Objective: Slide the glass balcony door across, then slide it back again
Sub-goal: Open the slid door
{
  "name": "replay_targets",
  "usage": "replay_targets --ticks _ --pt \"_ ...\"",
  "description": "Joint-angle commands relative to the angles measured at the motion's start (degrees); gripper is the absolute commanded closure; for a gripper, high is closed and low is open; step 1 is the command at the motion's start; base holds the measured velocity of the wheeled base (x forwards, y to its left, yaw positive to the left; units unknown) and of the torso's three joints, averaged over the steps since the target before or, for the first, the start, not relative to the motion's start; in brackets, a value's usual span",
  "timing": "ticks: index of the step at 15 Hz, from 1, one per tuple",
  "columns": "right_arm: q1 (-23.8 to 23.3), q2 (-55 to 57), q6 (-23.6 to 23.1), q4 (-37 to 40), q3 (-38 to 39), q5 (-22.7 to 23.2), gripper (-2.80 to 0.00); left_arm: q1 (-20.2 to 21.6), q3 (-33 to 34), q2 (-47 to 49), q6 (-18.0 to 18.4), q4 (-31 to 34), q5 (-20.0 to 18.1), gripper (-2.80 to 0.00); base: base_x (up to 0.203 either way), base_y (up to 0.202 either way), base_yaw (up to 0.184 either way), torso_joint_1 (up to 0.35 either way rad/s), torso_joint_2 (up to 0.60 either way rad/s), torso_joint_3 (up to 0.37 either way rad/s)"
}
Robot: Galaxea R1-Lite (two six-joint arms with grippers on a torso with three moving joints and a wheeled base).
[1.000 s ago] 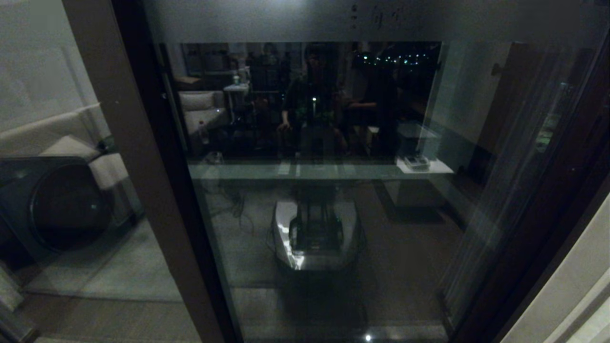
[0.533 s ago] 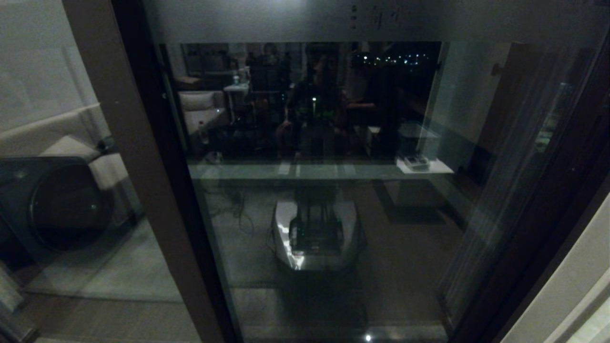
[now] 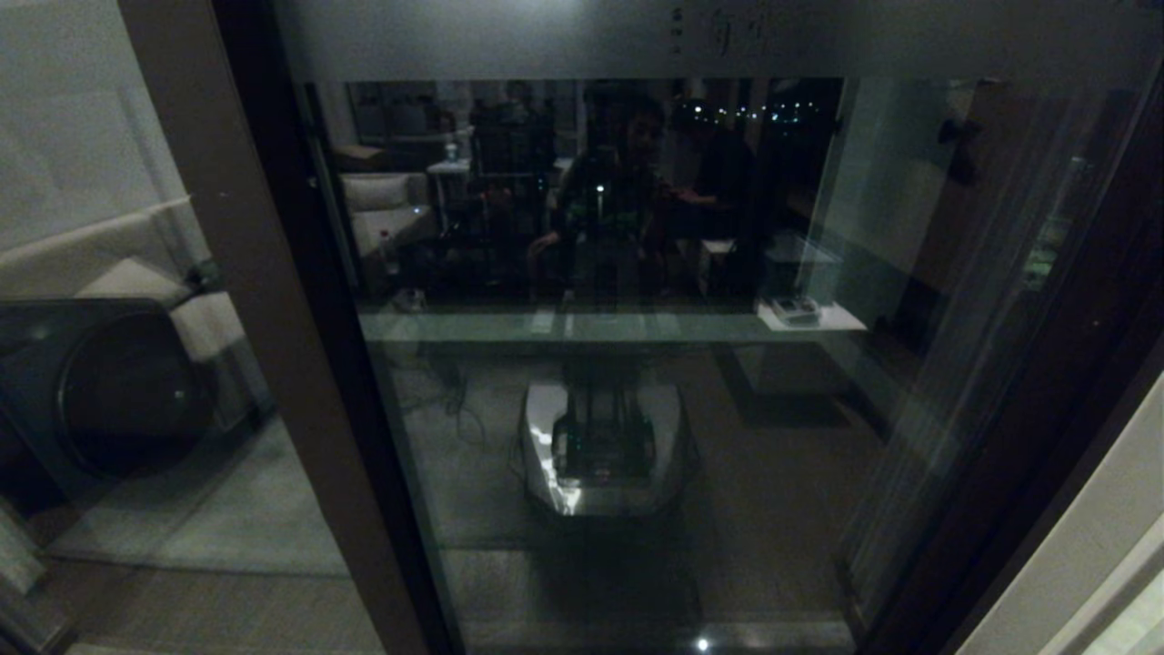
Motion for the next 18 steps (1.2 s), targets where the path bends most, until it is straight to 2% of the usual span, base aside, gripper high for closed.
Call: replay_targets --ticks 1,6,7,12,15,18 --pt "-1.2 3.5 0.0 -0.3 -1.1 0.1 0.0 0.0 0.1 0.0 0.0 0.0 0.0 0.0 0.0 0.0 0.0 0.0 0.0 0.0" --pt "-2.2 3.5 0.6 -0.5 -0.4 0.0 0.0 0.0 0.1 0.0 0.0 0.0 0.0 0.0 0.0 0.0 0.0 0.0 0.0 0.0" --pt "-2.3 3.1 0.6 -0.5 -0.3 0.0 -2.8 0.0 0.1 0.0 0.0 0.0 0.0 0.0 0.0 0.0 0.0 0.0 0.0 0.0" --pt "-4.8 2.8 0.5 -0.7 0.0 1.5 -2.8 0.0 0.1 0.0 0.0 0.0 0.0 0.0 0.0 0.0 0.0 0.0 0.0 0.0" --pt "-4.9 4.4 0.8 -5.2 0.4 3.6 -2.8 0.0 0.1 0.0 0.0 0.0 0.0 0.0 0.0 0.0 0.0 0.0 0.0 0.0" --pt "-5.0 5.7 0.6 -8.5 0.5 7.5 -2.8 0.0 0.1 0.0 0.0 0.0 0.1 0.0 0.0 0.0 0.0 0.0 0.0 0.0"
